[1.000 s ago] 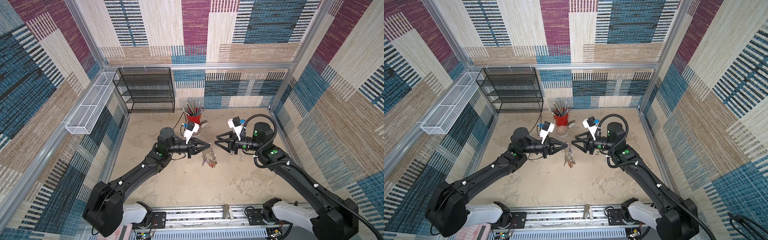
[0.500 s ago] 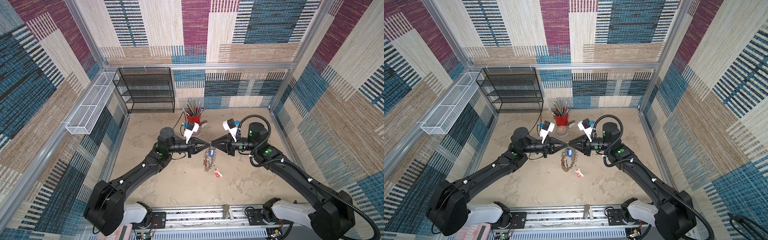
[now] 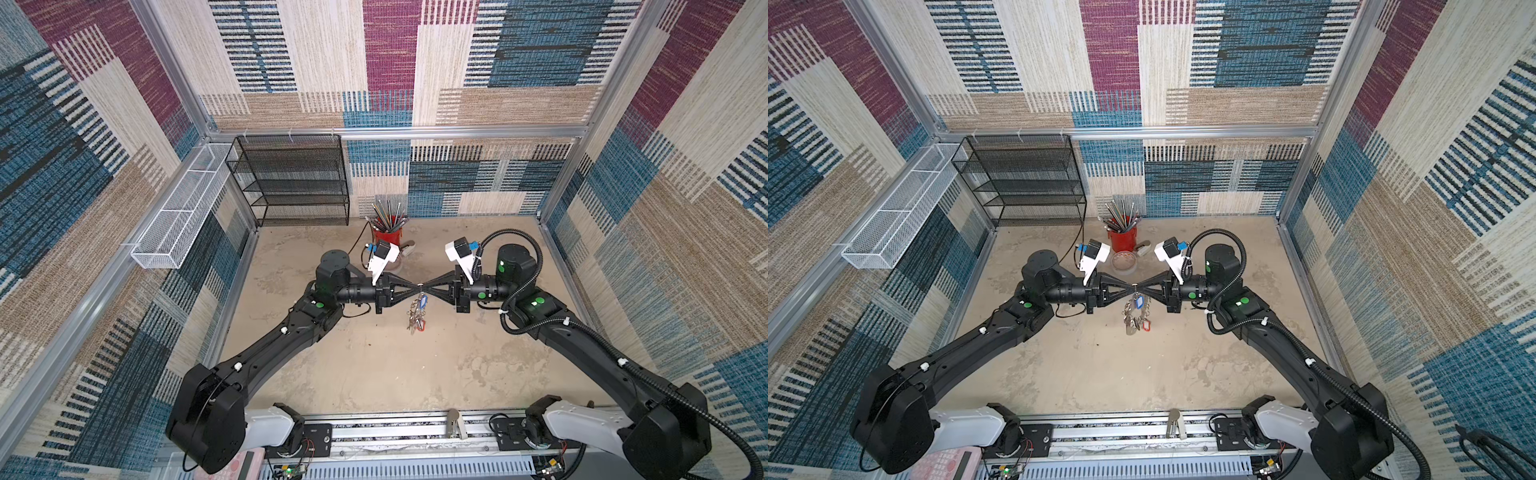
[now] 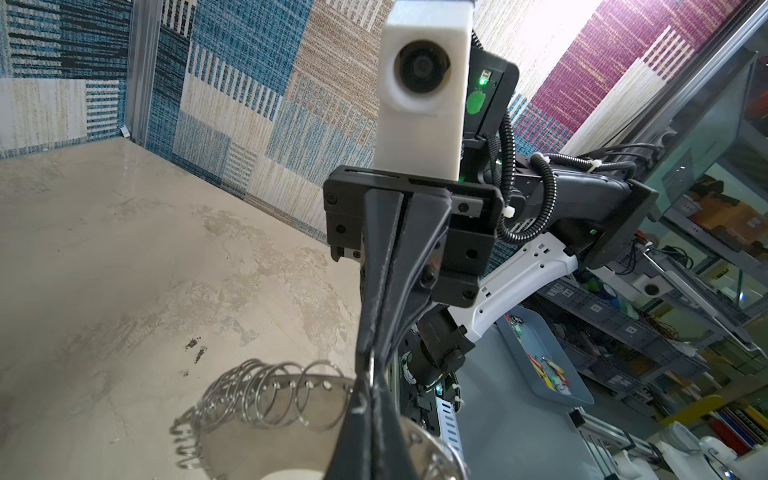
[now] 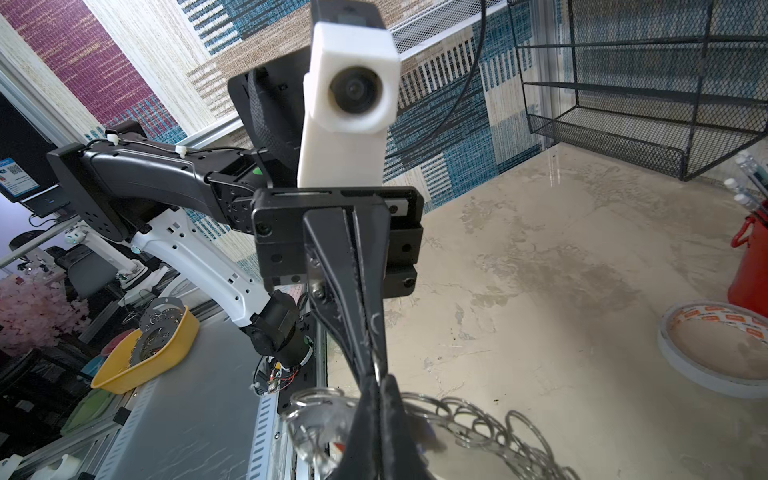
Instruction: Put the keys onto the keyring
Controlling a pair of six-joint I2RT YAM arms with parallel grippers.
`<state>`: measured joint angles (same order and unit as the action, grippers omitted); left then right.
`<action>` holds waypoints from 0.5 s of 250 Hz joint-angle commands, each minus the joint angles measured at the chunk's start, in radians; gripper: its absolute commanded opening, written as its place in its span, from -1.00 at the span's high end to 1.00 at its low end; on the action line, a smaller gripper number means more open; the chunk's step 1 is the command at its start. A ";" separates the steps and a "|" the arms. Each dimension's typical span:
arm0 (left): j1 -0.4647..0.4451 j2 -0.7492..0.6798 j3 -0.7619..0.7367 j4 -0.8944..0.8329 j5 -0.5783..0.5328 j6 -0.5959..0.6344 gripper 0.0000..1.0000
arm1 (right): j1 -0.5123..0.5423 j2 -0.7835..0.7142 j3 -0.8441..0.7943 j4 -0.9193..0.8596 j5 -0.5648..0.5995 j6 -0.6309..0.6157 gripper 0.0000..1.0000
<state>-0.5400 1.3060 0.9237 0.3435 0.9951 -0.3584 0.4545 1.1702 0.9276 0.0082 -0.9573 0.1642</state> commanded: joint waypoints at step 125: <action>0.009 0.033 0.183 -0.483 0.082 0.325 0.39 | 0.022 0.011 0.028 -0.062 0.063 -0.067 1.00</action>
<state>-0.5308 1.3319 1.0798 -0.0635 1.0317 -0.0963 0.4721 1.1797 0.9489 -0.0734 -0.9115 0.1116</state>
